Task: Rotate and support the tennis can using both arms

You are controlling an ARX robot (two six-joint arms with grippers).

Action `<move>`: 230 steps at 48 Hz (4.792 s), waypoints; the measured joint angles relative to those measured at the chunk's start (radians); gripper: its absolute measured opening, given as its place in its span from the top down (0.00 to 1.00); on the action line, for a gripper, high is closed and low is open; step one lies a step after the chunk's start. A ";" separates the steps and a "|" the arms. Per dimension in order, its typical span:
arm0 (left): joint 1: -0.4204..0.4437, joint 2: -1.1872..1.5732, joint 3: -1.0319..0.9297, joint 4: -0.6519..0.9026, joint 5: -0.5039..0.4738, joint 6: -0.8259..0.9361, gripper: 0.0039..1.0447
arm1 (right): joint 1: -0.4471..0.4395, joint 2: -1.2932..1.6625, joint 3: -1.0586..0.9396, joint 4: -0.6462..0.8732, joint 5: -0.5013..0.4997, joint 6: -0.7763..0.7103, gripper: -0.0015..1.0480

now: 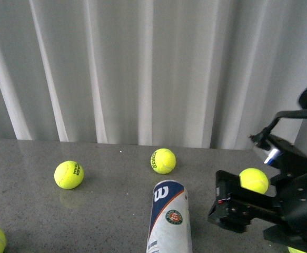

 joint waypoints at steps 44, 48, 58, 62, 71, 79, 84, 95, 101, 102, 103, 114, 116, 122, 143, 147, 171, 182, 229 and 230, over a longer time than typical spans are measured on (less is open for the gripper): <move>0.000 0.000 0.000 0.000 0.000 0.000 0.06 | 0.113 0.513 0.420 -0.041 -0.033 0.002 0.16; 0.000 0.000 0.000 0.000 0.000 0.000 0.06 | 0.113 0.516 0.425 -0.042 -0.034 0.000 0.25; 0.000 0.000 0.000 0.000 0.000 0.000 0.06 | 0.102 0.512 0.422 -0.034 -0.056 -0.034 0.49; 0.000 0.000 0.000 0.000 0.000 0.000 0.06 | 0.098 0.499 0.404 -0.022 -0.069 -0.056 0.56; 0.000 0.000 0.000 0.000 0.000 0.000 0.06 | 0.072 0.381 0.322 -0.014 -0.067 -0.336 0.73; 0.000 0.000 0.000 0.000 0.000 0.000 0.06 | 0.040 0.275 0.279 -0.042 -0.065 -0.702 0.81; 0.000 0.000 0.000 0.000 0.000 0.000 0.06 | 0.018 0.201 0.270 -0.107 -0.129 -1.042 0.84; 0.000 0.000 0.000 0.000 0.000 0.000 0.06 | 0.021 0.171 0.254 -0.211 -0.154 -1.646 0.90; 0.000 0.000 0.000 0.000 0.000 0.000 0.06 | 0.035 0.216 0.256 -0.170 -0.121 -1.822 0.92; 0.000 0.000 0.000 0.000 0.000 0.000 0.06 | 0.037 0.226 0.258 -0.178 -0.121 -1.844 0.93; 0.000 0.000 0.000 0.000 0.000 0.000 0.06 | 0.039 0.237 0.261 -0.180 -0.119 -1.856 0.93; 0.000 0.000 0.000 0.000 0.000 0.000 0.06 | 0.068 0.357 0.293 -0.124 -0.111 -1.847 0.94; 0.000 0.000 0.000 0.000 0.000 0.000 0.06 | 0.075 0.367 0.295 -0.101 -0.111 -1.827 0.94; 0.000 0.000 0.000 0.000 0.000 0.000 0.06 | 0.088 0.379 0.306 -0.077 -0.117 -1.780 0.94; 0.000 0.000 0.000 0.000 0.000 0.000 0.06 | 0.071 0.405 0.277 -0.030 -0.127 -1.734 0.27; 0.000 0.000 0.000 0.000 0.000 0.000 0.06 | 0.063 0.396 0.275 -0.031 -0.149 -1.717 0.11; 0.000 0.000 0.000 0.000 0.000 0.000 0.06 | 0.032 0.194 0.281 -0.106 -0.289 -1.568 0.07; 0.000 0.000 0.000 0.000 0.000 0.000 0.06 | -0.010 0.097 0.236 -0.056 -0.349 -1.491 0.07; 0.000 0.000 0.000 0.000 0.000 0.000 0.06 | -0.234 -0.534 -0.437 0.864 0.279 -0.419 0.60; 0.000 0.000 0.000 0.000 0.000 0.000 0.06 | -0.239 -0.550 -0.463 0.870 0.279 -0.419 0.65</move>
